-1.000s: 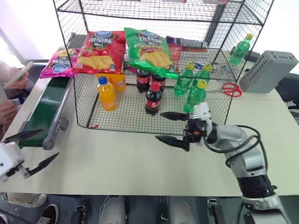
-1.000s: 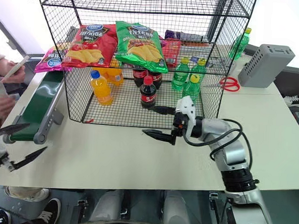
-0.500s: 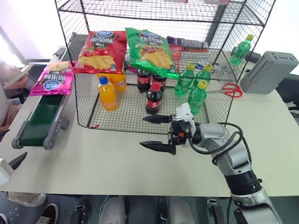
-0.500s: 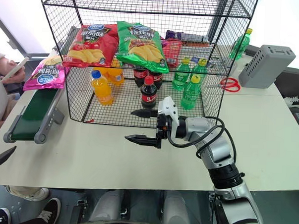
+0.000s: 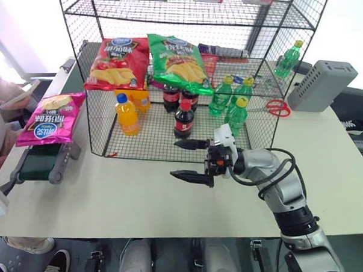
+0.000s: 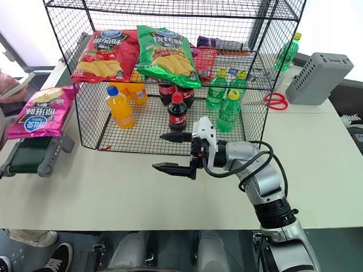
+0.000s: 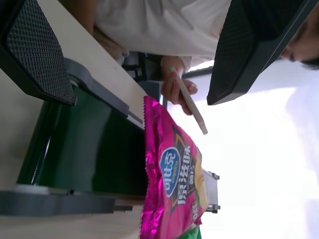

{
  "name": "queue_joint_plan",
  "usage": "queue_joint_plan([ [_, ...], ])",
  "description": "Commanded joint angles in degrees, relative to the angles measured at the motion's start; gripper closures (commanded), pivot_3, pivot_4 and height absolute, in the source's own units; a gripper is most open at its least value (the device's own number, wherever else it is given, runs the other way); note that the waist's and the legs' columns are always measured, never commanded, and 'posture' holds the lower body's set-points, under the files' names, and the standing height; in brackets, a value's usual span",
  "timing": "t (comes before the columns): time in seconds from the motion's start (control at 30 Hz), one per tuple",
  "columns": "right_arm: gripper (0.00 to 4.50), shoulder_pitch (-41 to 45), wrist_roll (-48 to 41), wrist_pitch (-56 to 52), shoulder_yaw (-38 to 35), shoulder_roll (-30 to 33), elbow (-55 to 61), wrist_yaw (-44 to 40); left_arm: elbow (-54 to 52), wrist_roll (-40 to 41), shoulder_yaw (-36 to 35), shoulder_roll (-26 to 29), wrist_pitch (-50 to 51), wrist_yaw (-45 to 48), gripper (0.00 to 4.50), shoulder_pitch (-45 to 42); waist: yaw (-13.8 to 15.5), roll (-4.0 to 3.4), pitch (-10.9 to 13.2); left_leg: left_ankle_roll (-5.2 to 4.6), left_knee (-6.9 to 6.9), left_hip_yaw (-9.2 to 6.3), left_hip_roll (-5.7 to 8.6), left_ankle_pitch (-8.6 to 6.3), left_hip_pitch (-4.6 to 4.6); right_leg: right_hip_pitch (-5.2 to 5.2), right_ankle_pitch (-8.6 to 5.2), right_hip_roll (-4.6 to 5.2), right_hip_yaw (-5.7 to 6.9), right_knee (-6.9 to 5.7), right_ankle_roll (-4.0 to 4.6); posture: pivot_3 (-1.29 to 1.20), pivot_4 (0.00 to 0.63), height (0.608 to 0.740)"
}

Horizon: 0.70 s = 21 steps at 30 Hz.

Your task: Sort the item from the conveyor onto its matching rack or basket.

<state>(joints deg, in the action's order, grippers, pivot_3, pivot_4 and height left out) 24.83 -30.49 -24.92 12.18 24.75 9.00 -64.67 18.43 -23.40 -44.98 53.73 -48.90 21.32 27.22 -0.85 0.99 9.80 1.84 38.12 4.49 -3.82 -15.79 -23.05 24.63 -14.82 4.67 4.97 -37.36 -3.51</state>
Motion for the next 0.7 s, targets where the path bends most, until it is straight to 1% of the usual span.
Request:
queue_joint_plan([
  [0.03, 0.06, 0.11, -0.66, -0.18, 0.83, 0.29, 3.19, -1.38, 0.92, -1.09, 1.56, 1.65, 0.80, -3.77, 0.00, -1.18, 0.05, 0.00, 0.00, 0.00, 0.00, 0.00, 0.00, 0.00, 0.00, 0.00, 0.00, 0.00, 0.00, 0.00, 0.00, 0.00, 0.150, 0.737],
  [0.17, 0.06, 0.09, -0.01, 0.33, 0.73, -0.43, 3.18, -0.44, 1.53, -1.64, 5.05, 2.67, 0.82, -5.20, 0.00, -1.95, 0.03, 0.03, -0.02, 0.00, 0.00, 0.00, 0.00, 0.00, 0.00, 0.00, 0.01, 0.01, 0.00, 0.00, 0.01, 0.00, 0.150, 0.737],
  [0.23, 0.06, 0.25, -0.35, -0.12, 0.18, -0.36, 3.18, -0.20, 2.31, -0.88, 6.28, 2.60, 1.35, -5.93, 0.00, -2.71, 0.03, 0.02, -0.02, 0.00, 0.00, 0.01, 0.00, 0.00, 0.00, 0.00, 0.01, 0.01, 0.00, 0.00, 0.01, 0.00, 0.150, 0.737],
  [0.37, 0.06, 0.01, -0.03, 0.22, -0.15, 0.16, 3.47, 0.16, 2.84, -1.97, 8.72, 3.08, 1.47, -7.76, 0.00, -3.06, -0.04, 0.03, -0.02, 0.00, 0.00, 0.02, 0.00, 0.00, 0.00, 0.02, 0.02, 0.01, 0.00, -0.02, 0.01, 0.00, 0.150, 0.737],
  [0.5, 0.06, -0.47, 0.07, 0.45, -0.44, 0.49, 4.22, 0.86, 2.78, -2.22, 10.46, 3.51, 1.64, -9.38, 0.00, -3.88, 0.01, 0.04, -0.02, 0.00, 0.00, 0.02, -0.01, 0.00, 0.00, 0.02, 0.02, 0.00, 0.00, -0.03, 0.02, 0.00, 0.150, 0.737],
  [0.57, 0.06, -0.74, 0.47, 0.91, -0.50, 0.59, 4.22, 1.25, 2.36, -0.91, 11.11, 3.65, 2.15, -8.86, 0.00, -4.30, 0.02, 0.04, -0.02, 0.00, 0.00, 0.02, -0.01, 0.00, 0.00, 0.02, 0.02, 0.01, 0.00, -0.03, 0.02, 0.00, 0.150, 0.737],
  [0.63, 0.00, -1.10, 0.60, 1.13, -0.52, 0.86, 4.49, 1.43, 2.49, 0.88, 11.58, 3.55, 2.46, -8.20, 0.58, -4.87, 0.05, 0.04, -0.02, 0.00, 0.00, 0.02, 0.00, 0.00, 0.00, 0.02, 0.02, 0.01, 0.00, -0.03, 0.02, 0.00, 0.150, 0.737],
  [0.67, 0.00, -1.07, 0.61, 1.19, -0.72, 0.77, 4.45, 1.86, 2.63, 0.89, 11.95, 3.76, 2.58, -7.99, 0.93, -4.93, 0.05, 0.04, -0.02, 0.00, 0.00, 0.03, 0.00, 0.00, 0.00, 0.02, 0.02, 0.01, 0.00, -0.03, 0.02, 0.00, 0.150, 0.737],
  [0.7, 0.00, -1.06, 0.81, 1.39, -0.80, 0.83, 4.48, 2.12, 2.77, 0.32, 12.37, 4.07, 2.66, -8.10, 1.40, -4.87, 0.04, 0.04, -0.03, 0.00, 0.00, 0.03, 0.00, 0.00, 0.00, 0.02, 0.02, 0.02, 0.00, -0.03, 0.02, 0.00, 0.150, 0.737],
])
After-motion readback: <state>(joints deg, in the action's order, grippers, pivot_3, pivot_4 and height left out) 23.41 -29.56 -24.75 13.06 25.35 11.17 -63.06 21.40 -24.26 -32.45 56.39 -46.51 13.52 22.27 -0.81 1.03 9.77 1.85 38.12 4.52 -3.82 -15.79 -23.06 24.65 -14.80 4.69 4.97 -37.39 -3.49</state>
